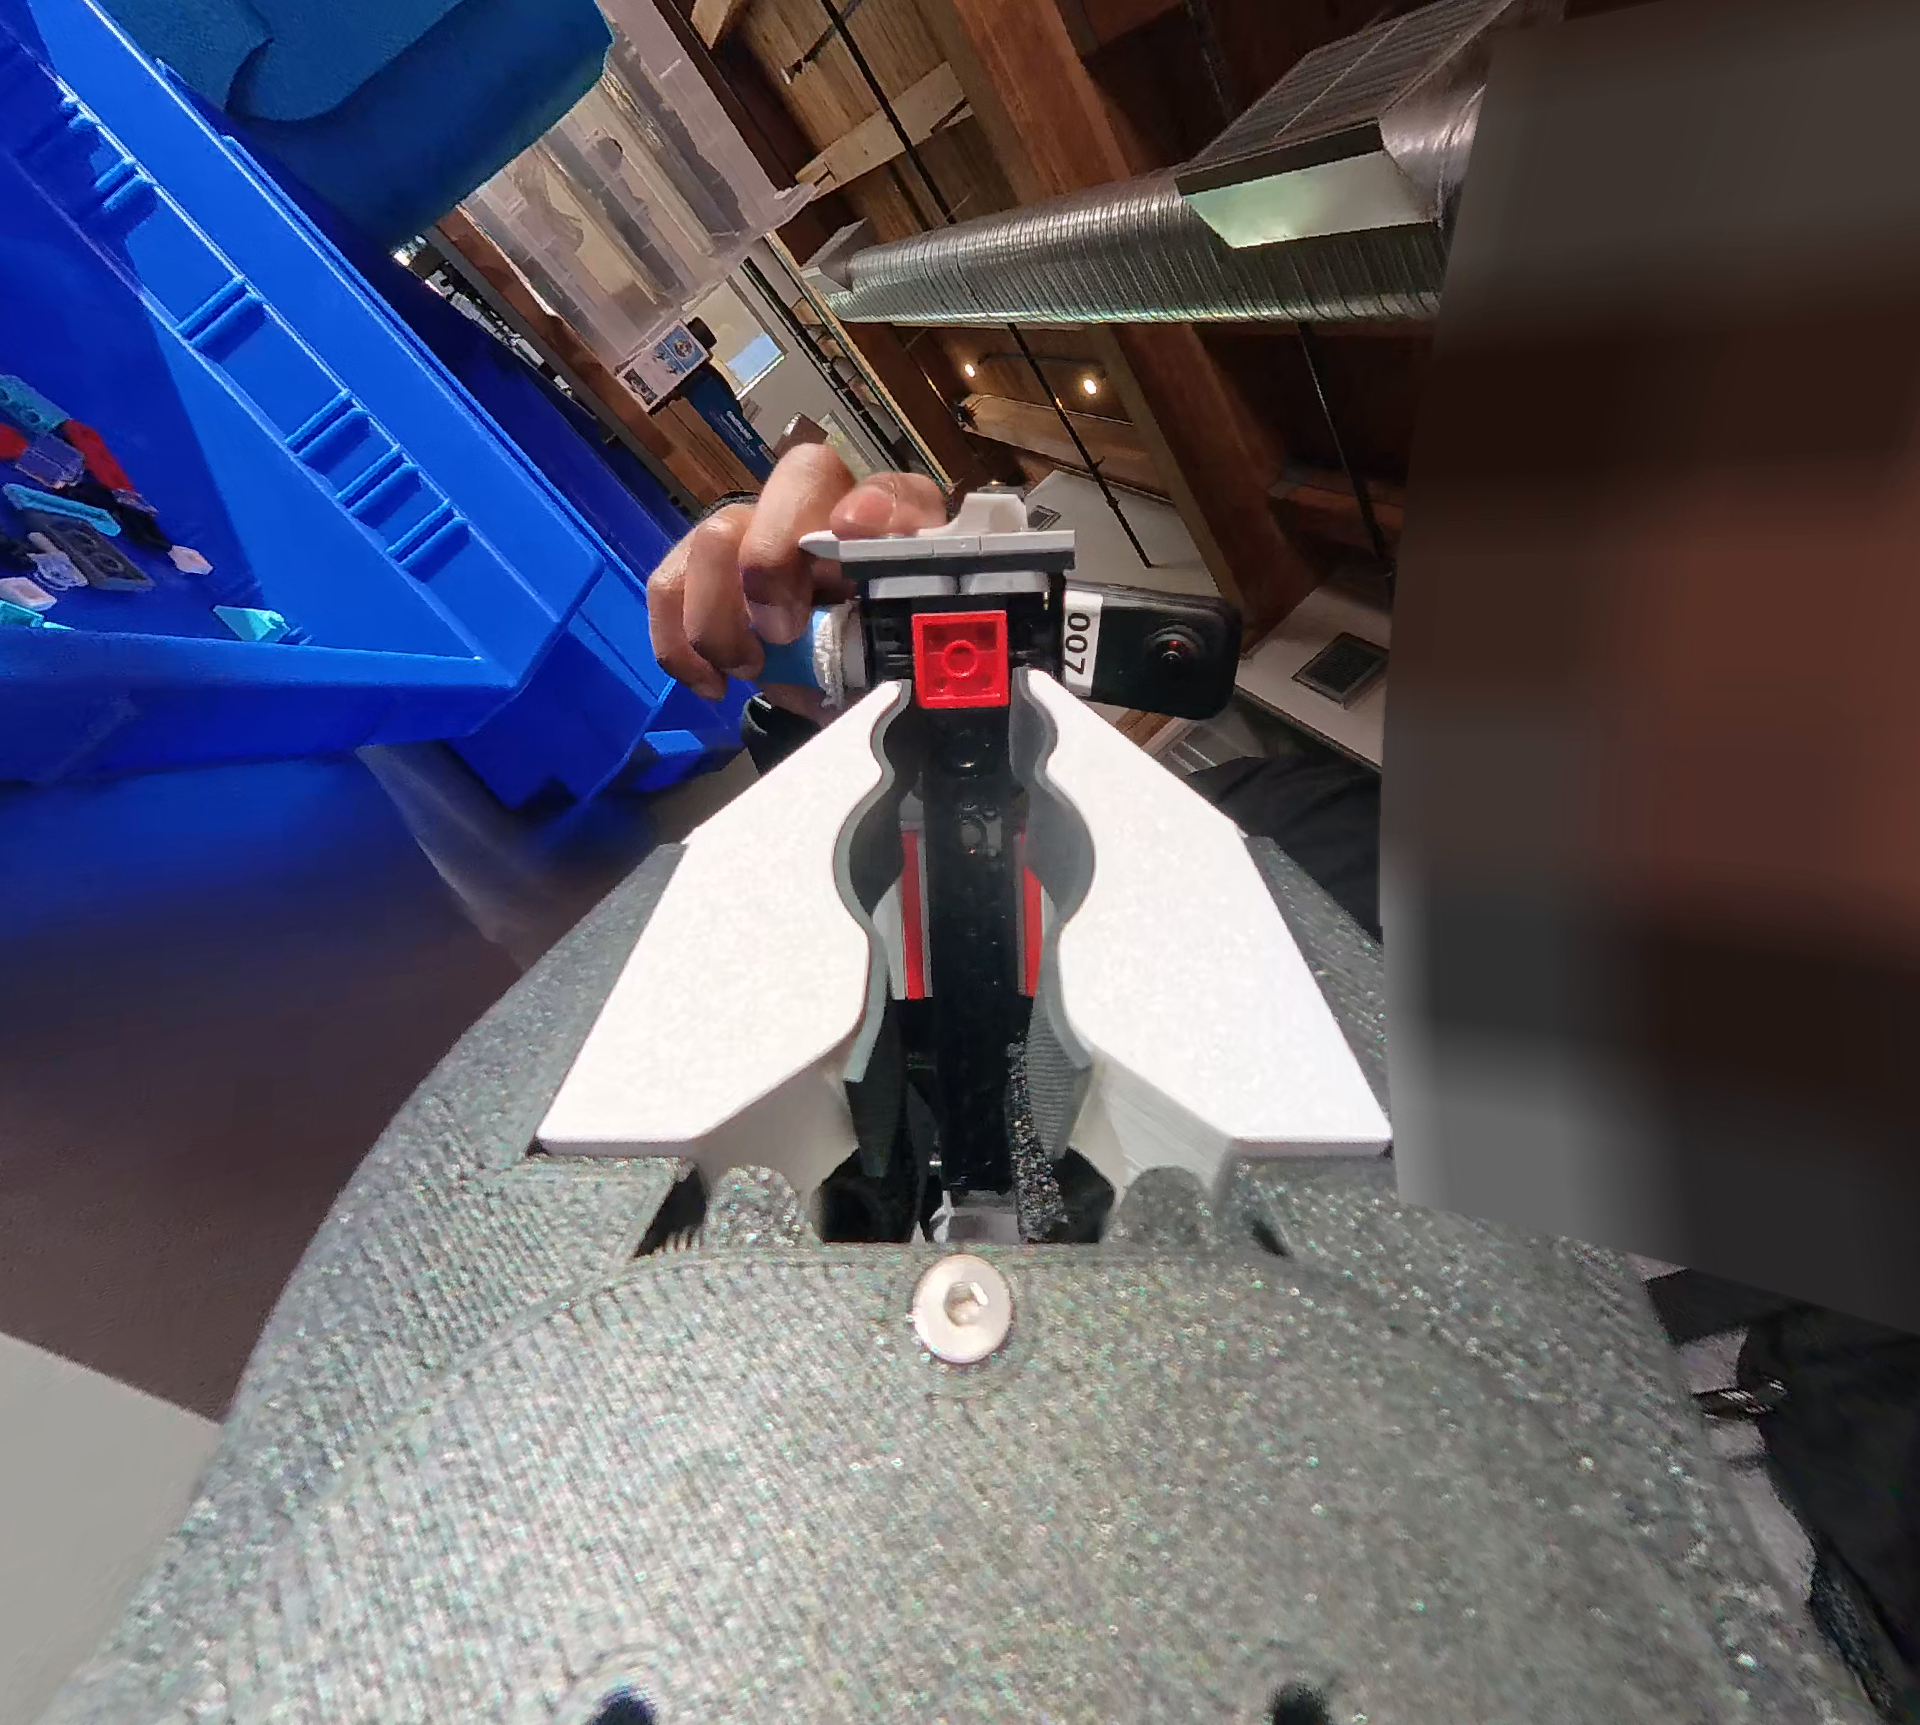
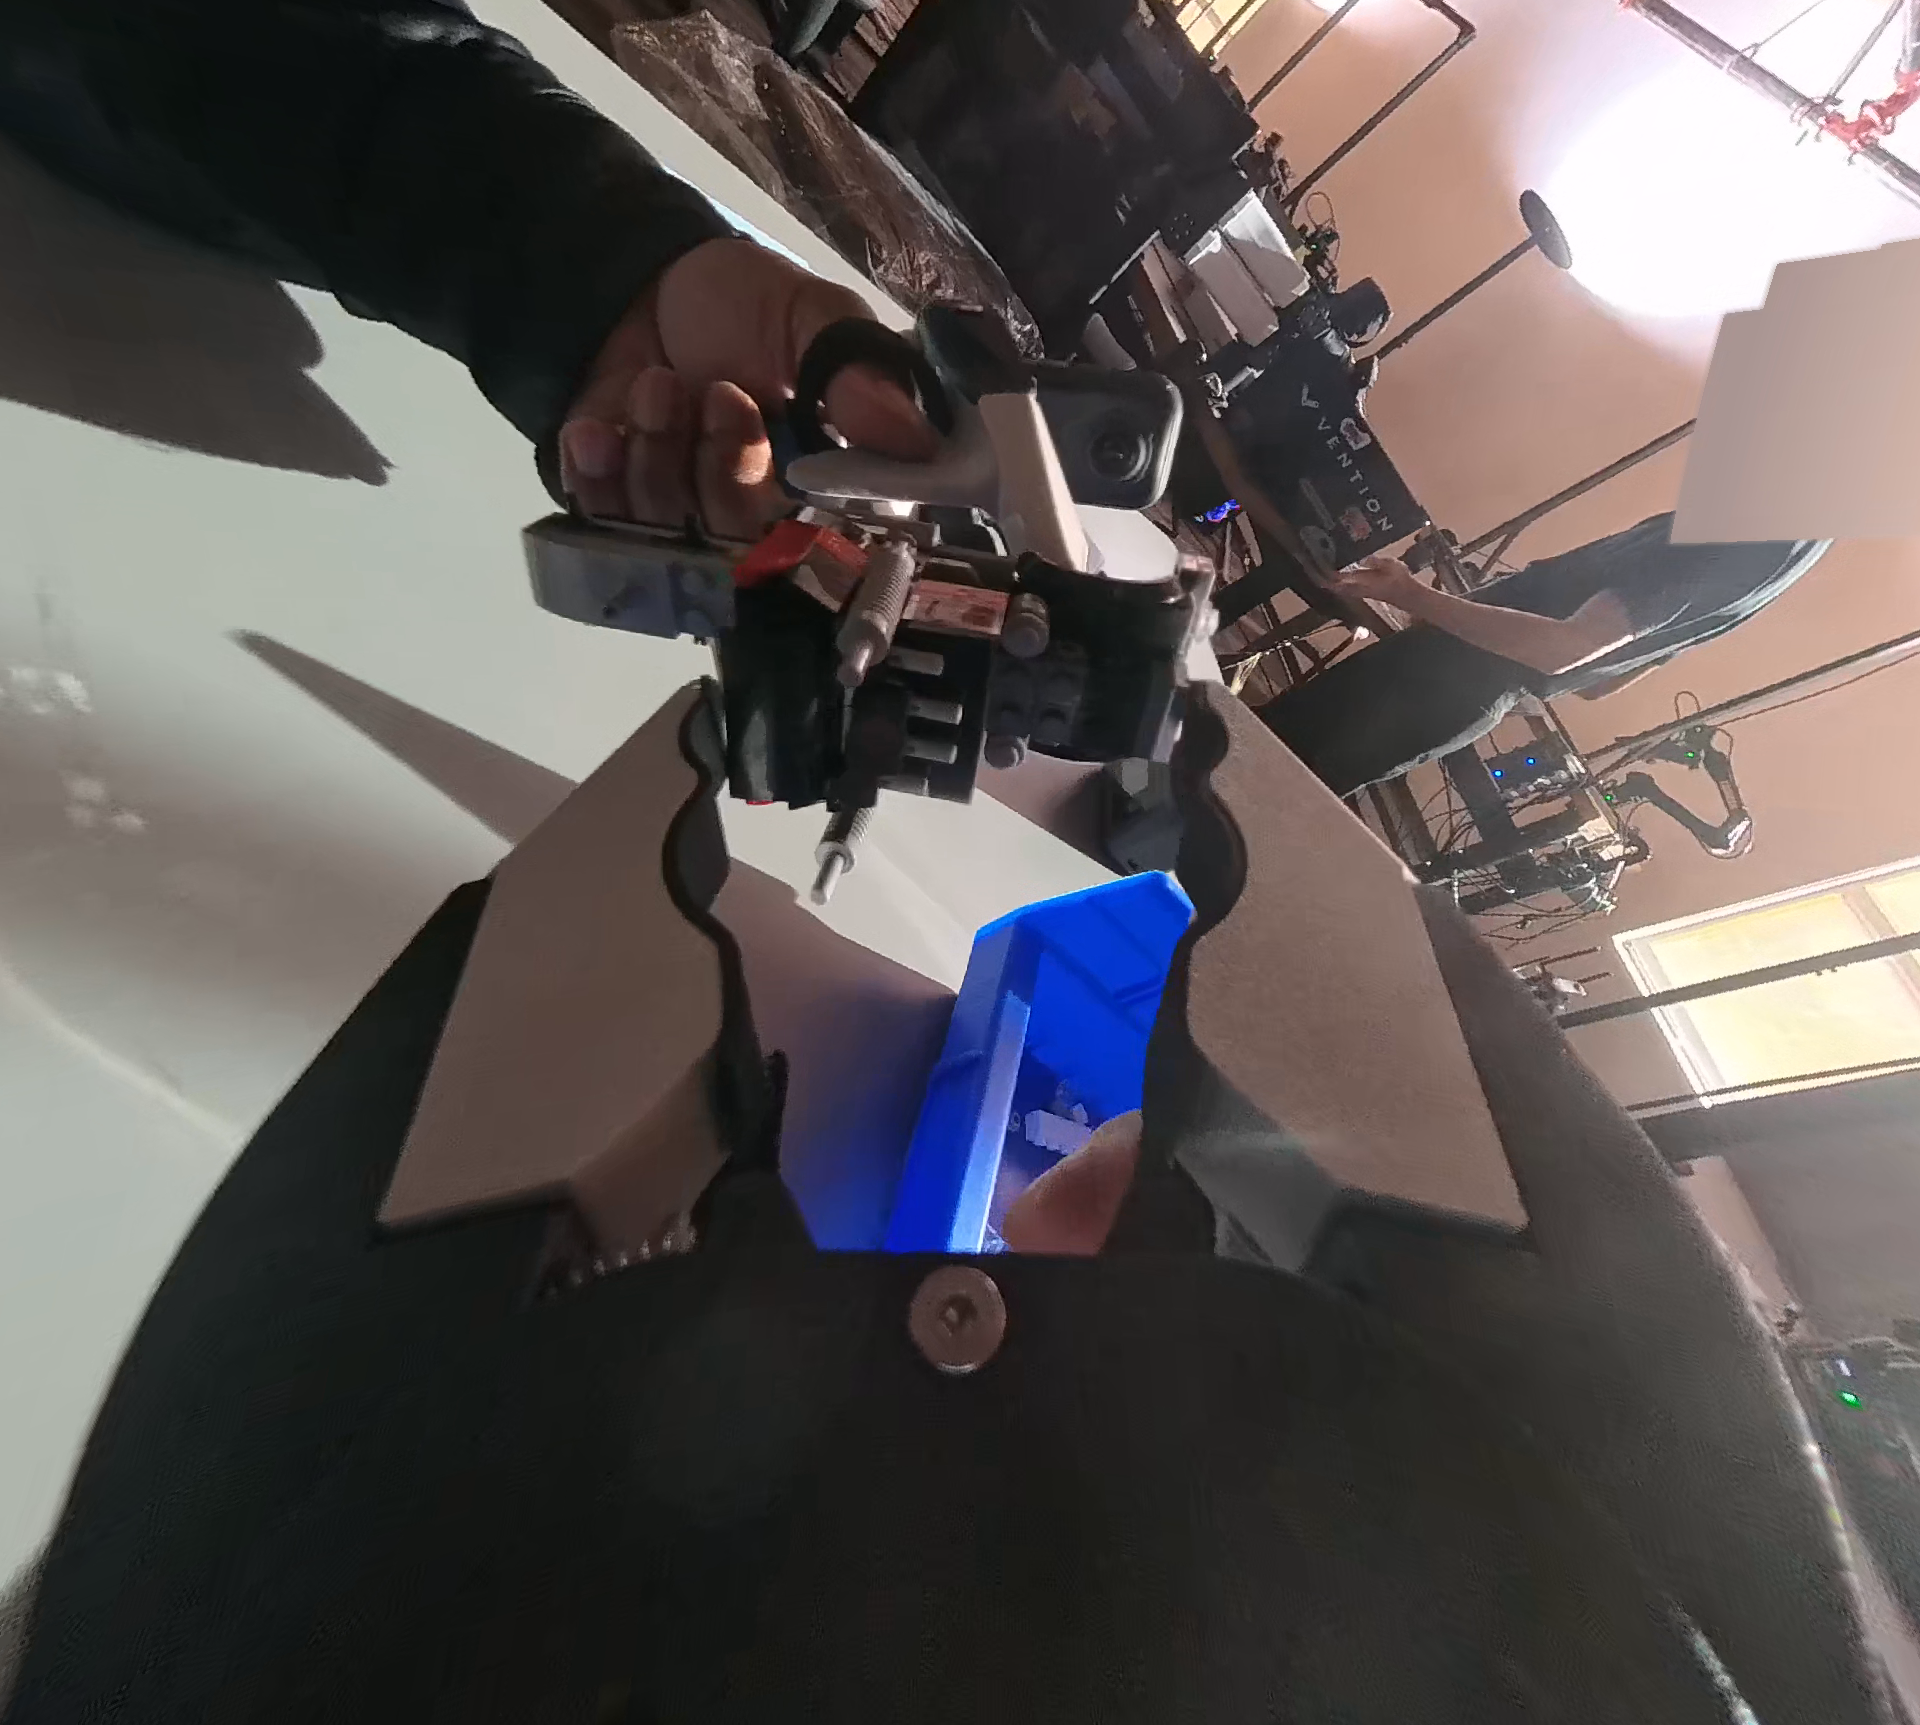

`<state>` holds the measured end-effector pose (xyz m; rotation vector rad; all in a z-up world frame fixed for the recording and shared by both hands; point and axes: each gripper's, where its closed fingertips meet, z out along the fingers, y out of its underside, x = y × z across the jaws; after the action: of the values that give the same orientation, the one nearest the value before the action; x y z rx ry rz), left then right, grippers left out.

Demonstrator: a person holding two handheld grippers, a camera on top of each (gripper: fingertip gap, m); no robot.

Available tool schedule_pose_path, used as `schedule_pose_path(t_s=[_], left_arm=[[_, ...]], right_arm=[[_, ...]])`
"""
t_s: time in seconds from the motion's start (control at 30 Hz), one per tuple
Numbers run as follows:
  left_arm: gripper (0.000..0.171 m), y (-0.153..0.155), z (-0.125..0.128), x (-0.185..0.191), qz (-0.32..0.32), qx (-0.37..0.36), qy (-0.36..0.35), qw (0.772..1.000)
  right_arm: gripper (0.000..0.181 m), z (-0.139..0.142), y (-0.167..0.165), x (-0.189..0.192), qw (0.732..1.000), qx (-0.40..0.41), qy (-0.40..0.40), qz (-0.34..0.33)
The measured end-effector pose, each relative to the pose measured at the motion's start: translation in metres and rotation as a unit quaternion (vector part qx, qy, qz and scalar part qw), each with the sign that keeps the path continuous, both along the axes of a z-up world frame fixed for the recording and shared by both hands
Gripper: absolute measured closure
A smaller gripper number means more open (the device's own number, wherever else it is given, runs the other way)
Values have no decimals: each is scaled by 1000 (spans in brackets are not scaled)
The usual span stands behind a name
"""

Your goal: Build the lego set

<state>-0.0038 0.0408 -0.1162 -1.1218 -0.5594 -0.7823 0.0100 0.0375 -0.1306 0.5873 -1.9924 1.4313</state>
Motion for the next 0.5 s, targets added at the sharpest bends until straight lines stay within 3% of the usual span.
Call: schedule_pose_path(t_s=[0.5], left_arm=[[155,1,-3,1,-8,3,0,1000]], right_arm=[[92,-2,0,3,1000,-8,-7,16]])
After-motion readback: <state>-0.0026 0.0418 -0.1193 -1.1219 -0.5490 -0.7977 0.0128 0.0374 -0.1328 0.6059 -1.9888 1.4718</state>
